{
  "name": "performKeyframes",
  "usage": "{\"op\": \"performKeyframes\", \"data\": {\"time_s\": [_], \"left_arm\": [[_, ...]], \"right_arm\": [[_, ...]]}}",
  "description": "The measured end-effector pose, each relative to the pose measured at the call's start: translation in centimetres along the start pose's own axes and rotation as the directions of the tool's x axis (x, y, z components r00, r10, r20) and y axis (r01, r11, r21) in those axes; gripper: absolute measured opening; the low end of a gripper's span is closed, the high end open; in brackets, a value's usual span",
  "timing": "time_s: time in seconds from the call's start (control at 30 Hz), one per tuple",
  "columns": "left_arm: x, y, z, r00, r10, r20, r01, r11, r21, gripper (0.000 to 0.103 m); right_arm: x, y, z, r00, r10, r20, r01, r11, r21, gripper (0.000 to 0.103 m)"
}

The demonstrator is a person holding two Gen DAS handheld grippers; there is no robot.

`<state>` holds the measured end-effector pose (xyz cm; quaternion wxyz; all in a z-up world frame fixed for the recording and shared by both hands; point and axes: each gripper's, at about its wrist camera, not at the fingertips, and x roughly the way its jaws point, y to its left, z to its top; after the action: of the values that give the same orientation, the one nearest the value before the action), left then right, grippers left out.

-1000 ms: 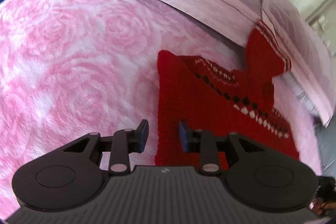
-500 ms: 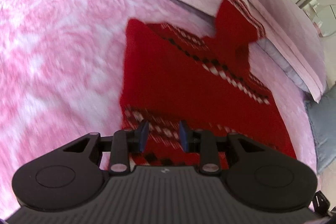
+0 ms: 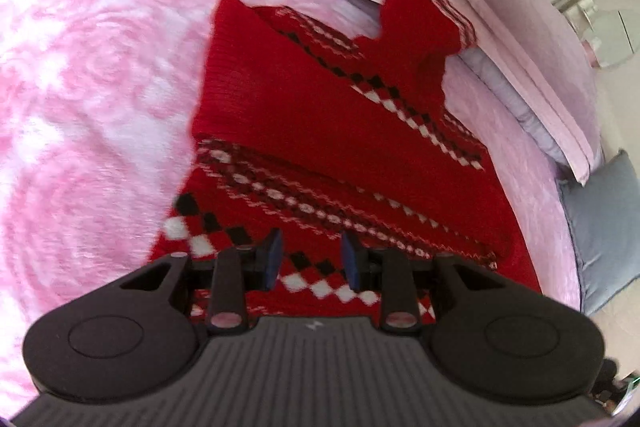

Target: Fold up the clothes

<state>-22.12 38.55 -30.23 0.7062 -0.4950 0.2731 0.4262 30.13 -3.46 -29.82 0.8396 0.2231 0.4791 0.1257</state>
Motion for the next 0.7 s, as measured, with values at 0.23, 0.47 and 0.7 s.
{"op": "performKeyframes", "data": {"time_s": [0.23, 0.47, 0.7], "left_arm": [[-2.5, 4.2, 0.5, 0.999, 0.02, 0.04, -0.015, 0.993, -0.12, 0.026], [-4.3, 7.4, 0.1, 0.997, 0.044, 0.062, -0.031, 0.98, -0.198, 0.026], [-2.1, 6.5, 0.5, 0.999, -0.017, 0.031, 0.022, 0.985, -0.171, 0.027]], "right_arm": [[-6.4, 17.5, -13.2, 0.941, 0.315, -0.121, -0.319, 0.714, -0.623, 0.003], [-10.5, 31.3, -27.1, 0.867, 0.332, -0.373, -0.43, 0.118, -0.895, 0.047], [-4.8, 24.3, -30.3, 0.918, -0.013, -0.397, -0.39, 0.162, -0.906, 0.069]]}}
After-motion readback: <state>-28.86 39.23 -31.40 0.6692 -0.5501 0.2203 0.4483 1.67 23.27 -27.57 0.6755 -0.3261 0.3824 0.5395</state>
